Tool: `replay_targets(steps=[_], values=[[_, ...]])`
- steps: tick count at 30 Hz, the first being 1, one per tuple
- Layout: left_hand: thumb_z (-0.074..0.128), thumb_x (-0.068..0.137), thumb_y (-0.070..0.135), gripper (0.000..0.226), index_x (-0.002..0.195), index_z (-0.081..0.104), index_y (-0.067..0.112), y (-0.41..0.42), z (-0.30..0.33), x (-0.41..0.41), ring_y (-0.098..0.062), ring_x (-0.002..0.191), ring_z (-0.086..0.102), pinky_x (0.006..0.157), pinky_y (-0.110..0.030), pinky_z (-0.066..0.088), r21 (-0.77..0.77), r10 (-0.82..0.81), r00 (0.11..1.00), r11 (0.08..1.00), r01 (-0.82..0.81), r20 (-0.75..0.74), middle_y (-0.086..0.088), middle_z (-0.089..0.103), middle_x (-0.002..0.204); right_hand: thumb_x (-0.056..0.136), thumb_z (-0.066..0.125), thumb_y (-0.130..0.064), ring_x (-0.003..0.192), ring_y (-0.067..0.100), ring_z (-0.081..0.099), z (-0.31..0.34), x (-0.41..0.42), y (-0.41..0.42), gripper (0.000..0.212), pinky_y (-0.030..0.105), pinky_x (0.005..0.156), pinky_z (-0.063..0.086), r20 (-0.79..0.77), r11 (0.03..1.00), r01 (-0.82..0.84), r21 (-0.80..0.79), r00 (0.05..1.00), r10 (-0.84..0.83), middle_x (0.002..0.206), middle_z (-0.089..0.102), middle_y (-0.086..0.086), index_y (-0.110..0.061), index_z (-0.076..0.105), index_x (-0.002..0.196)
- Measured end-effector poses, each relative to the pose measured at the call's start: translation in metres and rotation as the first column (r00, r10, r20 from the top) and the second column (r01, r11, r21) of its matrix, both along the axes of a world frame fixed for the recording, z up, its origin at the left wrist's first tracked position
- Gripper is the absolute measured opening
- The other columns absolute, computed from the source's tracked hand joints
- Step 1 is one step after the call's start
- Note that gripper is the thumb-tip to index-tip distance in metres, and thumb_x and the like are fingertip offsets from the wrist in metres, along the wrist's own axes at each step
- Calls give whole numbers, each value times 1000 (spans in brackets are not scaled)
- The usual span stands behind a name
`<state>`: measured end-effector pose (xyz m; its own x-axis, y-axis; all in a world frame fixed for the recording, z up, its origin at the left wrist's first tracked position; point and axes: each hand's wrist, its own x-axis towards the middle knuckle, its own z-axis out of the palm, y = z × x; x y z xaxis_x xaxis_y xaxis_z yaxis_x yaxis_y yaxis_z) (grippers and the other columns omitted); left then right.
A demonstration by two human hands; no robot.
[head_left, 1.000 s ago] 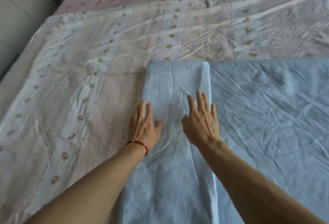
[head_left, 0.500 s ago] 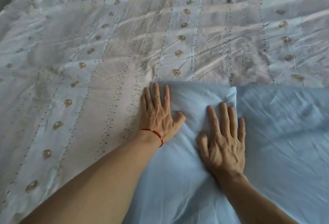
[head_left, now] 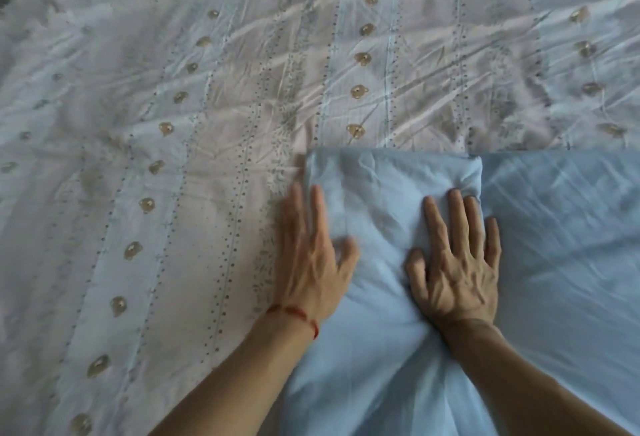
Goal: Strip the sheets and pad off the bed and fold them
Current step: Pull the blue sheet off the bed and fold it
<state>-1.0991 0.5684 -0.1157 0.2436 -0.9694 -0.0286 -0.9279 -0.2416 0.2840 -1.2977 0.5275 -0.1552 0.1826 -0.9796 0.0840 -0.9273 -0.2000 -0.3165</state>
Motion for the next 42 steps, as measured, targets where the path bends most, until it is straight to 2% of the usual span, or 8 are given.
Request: replay_targets(steps=[10,15,22,27,33,36,39,42], values=[[6,98,62,74,160,-9,24,110,-29,-13,-32,155,3,121,-61,8,333,4,964,938,-96,265,-13,1,168,85,19,-73,156,30,-13,15,-14,4,94,60,123,-7,-65,958,-167,232,980,187,170,-8,12,-23,4,163],[7,99,64,71,149,-32,33,103,-8,-11,-24,153,-22,122,-55,-7,472,19,981,875,-111,195,-5,-28,164,89,37,-57,157,28,10,46,-64,145,78,58,124,6,48,930,-315,189,949,312,169,18,3,-27,28,160],[49,95,58,88,161,7,18,125,7,-10,-36,146,32,118,-51,30,275,281,956,929,-248,-87,-18,27,162,96,36,-44,150,22,33,33,-126,250,61,59,118,20,17,950,-145,276,989,146,162,37,-7,-27,42,154],[76,84,45,46,113,64,12,134,29,-12,-31,100,67,87,-39,54,306,515,840,839,-451,-173,-10,71,106,96,37,-41,150,26,34,37,-123,241,58,60,115,15,38,907,-165,387,986,163,159,42,-6,-28,44,153],[66,89,48,63,137,53,9,131,68,-22,-32,122,59,106,-44,46,377,457,864,853,-360,-211,-12,61,135,105,30,-46,154,20,-21,53,-131,219,66,59,119,-14,142,722,-265,639,963,228,169,-12,-14,-36,-3,161],[48,99,51,71,155,32,10,128,101,-51,-32,141,42,117,-41,32,340,389,906,885,-318,-165,-11,41,156,103,38,-40,155,21,-18,66,-139,205,69,61,120,-11,216,647,-329,688,944,250,169,-8,-14,-35,2,161],[39,88,66,81,152,39,16,123,136,-86,-29,136,49,114,-42,37,256,304,935,933,-254,-181,-9,50,151,102,43,-31,157,21,-3,85,-152,193,66,55,123,-2,320,598,-407,690,913,252,170,5,-10,-30,14,161],[49,103,35,53,150,41,11,116,165,-140,-28,133,52,110,-33,37,183,183,959,972,-144,-217,-8,53,147,103,46,-25,151,19,29,106,-183,186,57,31,120,20,454,717,-355,599,889,60,163,32,-6,-24,32,158]])
